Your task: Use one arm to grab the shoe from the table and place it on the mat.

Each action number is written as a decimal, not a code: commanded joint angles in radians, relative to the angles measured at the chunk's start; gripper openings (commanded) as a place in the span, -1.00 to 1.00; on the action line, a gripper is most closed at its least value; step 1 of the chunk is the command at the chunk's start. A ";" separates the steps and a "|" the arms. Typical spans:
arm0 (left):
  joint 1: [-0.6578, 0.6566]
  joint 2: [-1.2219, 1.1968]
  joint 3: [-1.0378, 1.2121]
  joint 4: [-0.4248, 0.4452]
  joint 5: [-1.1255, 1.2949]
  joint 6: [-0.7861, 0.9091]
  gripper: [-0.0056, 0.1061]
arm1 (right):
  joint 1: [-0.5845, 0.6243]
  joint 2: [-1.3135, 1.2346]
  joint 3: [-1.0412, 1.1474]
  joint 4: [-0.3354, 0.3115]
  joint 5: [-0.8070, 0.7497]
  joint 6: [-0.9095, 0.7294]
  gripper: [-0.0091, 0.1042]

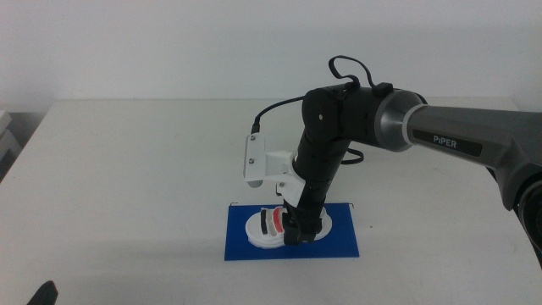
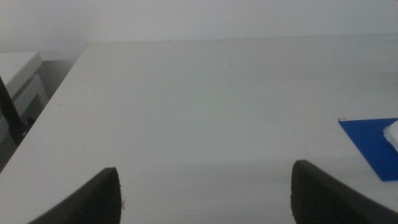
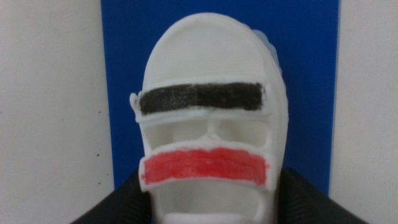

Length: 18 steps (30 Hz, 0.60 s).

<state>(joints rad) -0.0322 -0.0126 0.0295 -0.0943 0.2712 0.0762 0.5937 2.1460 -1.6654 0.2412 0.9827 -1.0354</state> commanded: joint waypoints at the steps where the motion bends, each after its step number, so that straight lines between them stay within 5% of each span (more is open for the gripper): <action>1: -0.005 -0.014 0.007 -0.007 -0.080 -0.006 0.78 | 0.000 -0.058 -0.029 -0.004 -0.016 -0.010 -0.90; 5: -0.005 -0.014 0.007 -0.007 -0.080 -0.004 0.78 | 0.000 -0.058 -0.029 -0.008 -0.012 -0.009 -0.76; 6: -0.005 -0.014 0.007 -0.007 -0.080 -0.004 0.78 | 0.000 -0.058 -0.029 -0.002 0.005 -0.009 -0.35; 12: -0.005 -0.014 0.007 -0.007 -0.080 -0.004 0.78 | 0.000 -0.062 -0.029 0.013 -0.001 0.021 0.44; 18: -0.005 -0.014 0.007 -0.007 -0.080 -0.004 0.78 | -0.004 -0.185 -0.011 -0.002 -0.054 0.226 0.62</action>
<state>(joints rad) -0.0322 -0.0126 0.0295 -0.0943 0.2712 0.0762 0.5937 2.0878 -1.6563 0.2385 0.9635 -0.8732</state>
